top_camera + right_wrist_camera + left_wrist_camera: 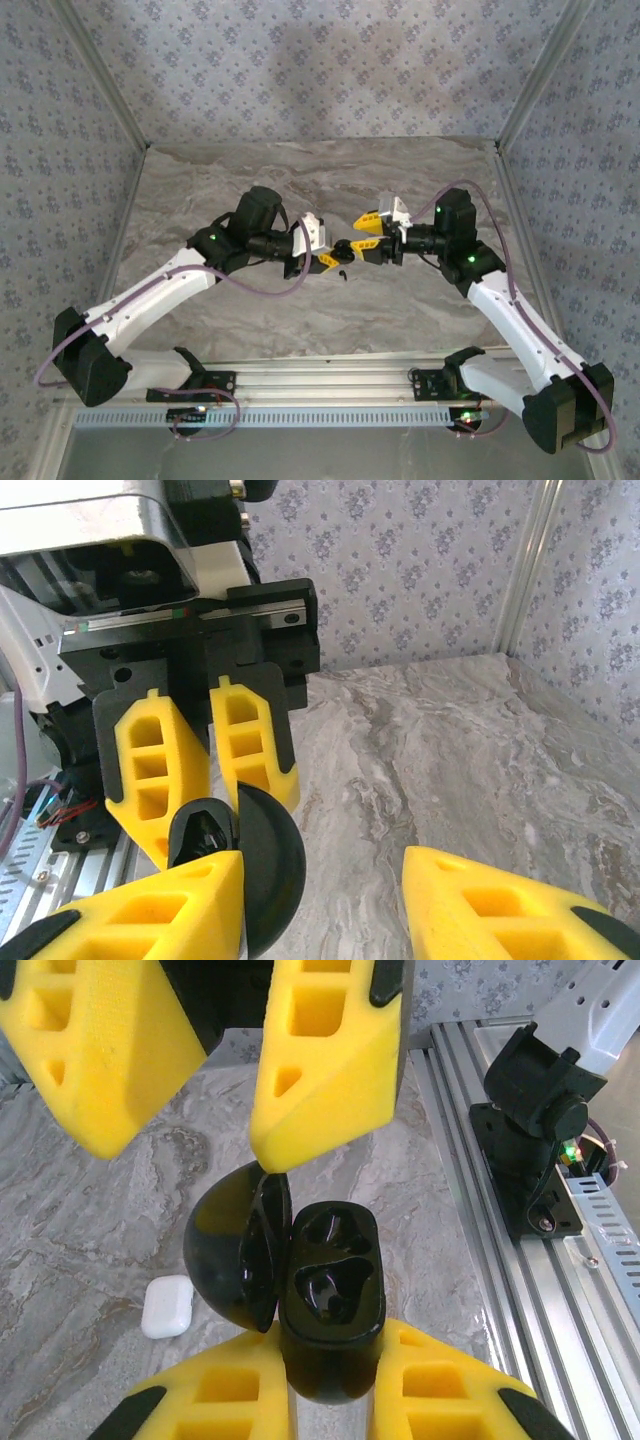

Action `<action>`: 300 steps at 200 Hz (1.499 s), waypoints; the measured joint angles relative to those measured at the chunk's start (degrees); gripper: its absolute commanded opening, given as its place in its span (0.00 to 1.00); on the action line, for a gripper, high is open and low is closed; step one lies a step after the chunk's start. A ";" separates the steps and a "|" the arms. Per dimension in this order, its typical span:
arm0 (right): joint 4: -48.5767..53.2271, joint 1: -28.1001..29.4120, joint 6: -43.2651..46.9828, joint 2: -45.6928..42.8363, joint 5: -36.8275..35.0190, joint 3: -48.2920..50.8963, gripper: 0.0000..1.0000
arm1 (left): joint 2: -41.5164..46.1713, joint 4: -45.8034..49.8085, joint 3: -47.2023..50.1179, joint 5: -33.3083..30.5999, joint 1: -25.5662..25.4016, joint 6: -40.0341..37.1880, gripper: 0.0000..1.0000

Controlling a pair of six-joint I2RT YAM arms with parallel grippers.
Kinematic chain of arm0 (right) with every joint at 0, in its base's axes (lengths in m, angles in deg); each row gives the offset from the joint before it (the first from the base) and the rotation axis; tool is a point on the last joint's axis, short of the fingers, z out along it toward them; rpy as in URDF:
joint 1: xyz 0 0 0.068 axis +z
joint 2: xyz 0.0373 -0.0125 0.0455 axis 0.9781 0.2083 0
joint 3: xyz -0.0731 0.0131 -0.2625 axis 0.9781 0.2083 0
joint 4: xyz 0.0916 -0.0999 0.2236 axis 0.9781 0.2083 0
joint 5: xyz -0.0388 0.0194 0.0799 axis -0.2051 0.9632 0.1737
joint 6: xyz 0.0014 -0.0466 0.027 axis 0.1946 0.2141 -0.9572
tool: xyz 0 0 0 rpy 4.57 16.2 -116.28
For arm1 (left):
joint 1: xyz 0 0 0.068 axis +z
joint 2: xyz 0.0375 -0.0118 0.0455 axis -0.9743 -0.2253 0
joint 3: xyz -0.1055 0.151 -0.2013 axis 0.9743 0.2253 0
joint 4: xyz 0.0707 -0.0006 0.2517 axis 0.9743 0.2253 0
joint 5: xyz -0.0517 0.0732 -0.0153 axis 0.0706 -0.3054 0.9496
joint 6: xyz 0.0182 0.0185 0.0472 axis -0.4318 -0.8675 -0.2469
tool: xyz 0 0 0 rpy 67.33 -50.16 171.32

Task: Insert the wireless bluetooth earbuds into the charging case

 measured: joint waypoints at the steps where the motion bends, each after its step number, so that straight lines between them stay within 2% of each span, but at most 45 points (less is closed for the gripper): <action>1: 0.00 0.00 -0.04 0.00 0.00 0.00 0.46 | 0.00 0.00 0.00 0.00 0.00 0.00 0.18; 31: -0.04 -0.11 -2.03 -0.50 -0.87 0.02 0.48 | 0.09 -3.23 1.95 1.09 1.20 1.55 0.18; 55: 2.16 -0.33 -3.52 -0.83 -2.32 -0.90 0.48 | 0.09 -8.15 6.56 2.21 4.00 4.94 0.18; 113: 16.87 -0.31 -9.57 3.26 -12.83 -8.59 0.42 | 0.13 -24.98 20.17 2.64 11.17 15.93 0.17; 155: 28.68 0.83 -15.63 12.76 -22.62 -13.57 0.41 | 0.11 -39.15 31.52 -0.70 12.26 22.08 0.17; 213: 42.53 5.64 -19.04 27.32 -34.77 -24.24 0.40 | -0.70 -52.46 38.93 -4.31 13.16 24.87 0.17; 249: 46.73 7.58 -21.18 36.09 -39.45 -28.35 0.40 | -2.58 -55.36 40.87 -5.49 13.70 25.55 0.16; 300: 50.99 10.23 -22.82 48.15 -41.81 -35.58 0.41 | -2.54 -55.80 40.94 -7.19 13.81 25.75 0.17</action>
